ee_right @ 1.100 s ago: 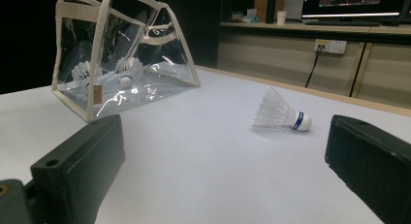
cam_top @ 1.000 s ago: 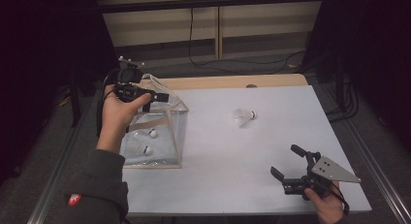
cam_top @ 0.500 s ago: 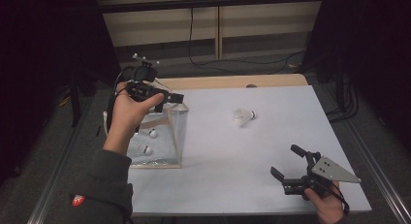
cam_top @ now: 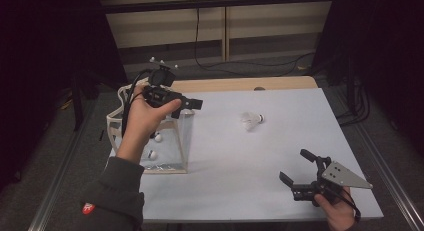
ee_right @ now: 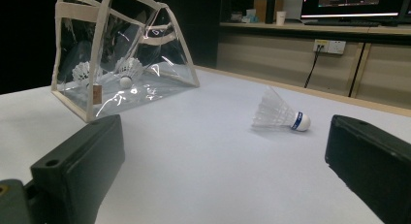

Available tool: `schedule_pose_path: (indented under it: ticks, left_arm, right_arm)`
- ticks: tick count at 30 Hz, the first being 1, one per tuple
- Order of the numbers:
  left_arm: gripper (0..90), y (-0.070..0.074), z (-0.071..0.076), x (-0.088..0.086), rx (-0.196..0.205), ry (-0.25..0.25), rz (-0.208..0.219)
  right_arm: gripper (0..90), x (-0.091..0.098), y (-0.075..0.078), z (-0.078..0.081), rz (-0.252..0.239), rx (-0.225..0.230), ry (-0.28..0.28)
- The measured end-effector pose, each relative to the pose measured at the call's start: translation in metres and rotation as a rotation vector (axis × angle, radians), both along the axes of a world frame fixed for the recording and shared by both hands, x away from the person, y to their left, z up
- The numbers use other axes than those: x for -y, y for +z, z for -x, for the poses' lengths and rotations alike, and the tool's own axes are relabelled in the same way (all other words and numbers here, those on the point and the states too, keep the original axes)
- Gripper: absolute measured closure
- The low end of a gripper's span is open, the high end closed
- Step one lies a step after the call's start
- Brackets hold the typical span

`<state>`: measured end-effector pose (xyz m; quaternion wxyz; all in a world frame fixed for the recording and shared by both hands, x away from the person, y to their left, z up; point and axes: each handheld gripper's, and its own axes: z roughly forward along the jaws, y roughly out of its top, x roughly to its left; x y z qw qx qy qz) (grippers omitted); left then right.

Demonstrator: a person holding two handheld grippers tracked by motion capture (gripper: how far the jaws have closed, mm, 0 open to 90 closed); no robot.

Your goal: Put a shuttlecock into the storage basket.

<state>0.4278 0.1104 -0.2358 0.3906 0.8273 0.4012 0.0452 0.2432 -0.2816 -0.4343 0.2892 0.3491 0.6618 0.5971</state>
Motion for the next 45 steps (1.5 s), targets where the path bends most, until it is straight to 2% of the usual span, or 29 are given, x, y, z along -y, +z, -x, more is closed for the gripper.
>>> schedule_pose_path:
  ticks: [8, 19, 28, 32, 34, 36, 45]
  left_arm:
    - [14.7, -0.01, 0.004, 0.016, -0.004, -0.041, 0.016]
    - [12.6, -0.019, 0.005, 0.021, -0.003, -0.031, 0.019]
    - [12.1, -0.031, 0.006, 0.029, -0.004, -0.044, 0.009]
    - [11.9, -0.036, 0.006, 0.033, 0.008, -0.043, 0.014]
    - [11.2, -0.037, 0.007, 0.035, 0.015, -0.043, 0.001]
    - [11.1, -0.04, 0.006, 0.038, 0.014, -0.045, 0.013]
    - [10.5, -0.054, 0.007, 0.046, 0.007, -0.058, 0.013]
  right_arm:
    - [0.3, 0.0, 0.0, 0.0, 0.001, 0.003, -0.001]
    - [0.3, 0.0, 0.0, 0.0, 0.001, 0.0, 0.0]
    - [0.3, 0.0, 0.0, 0.0, 0.0, -0.001, 0.002]
    - [0.3, 0.0, 0.0, 0.0, -0.001, -0.001, 0.0]
    - [0.3, 0.0, 0.0, 0.0, 0.002, -0.002, 0.003]
    - [0.3, 0.0, 0.0, 0.0, 0.002, 0.0, 0.0]
    - [0.3, 0.001, 0.0, 0.0, -0.001, 0.001, -0.002]
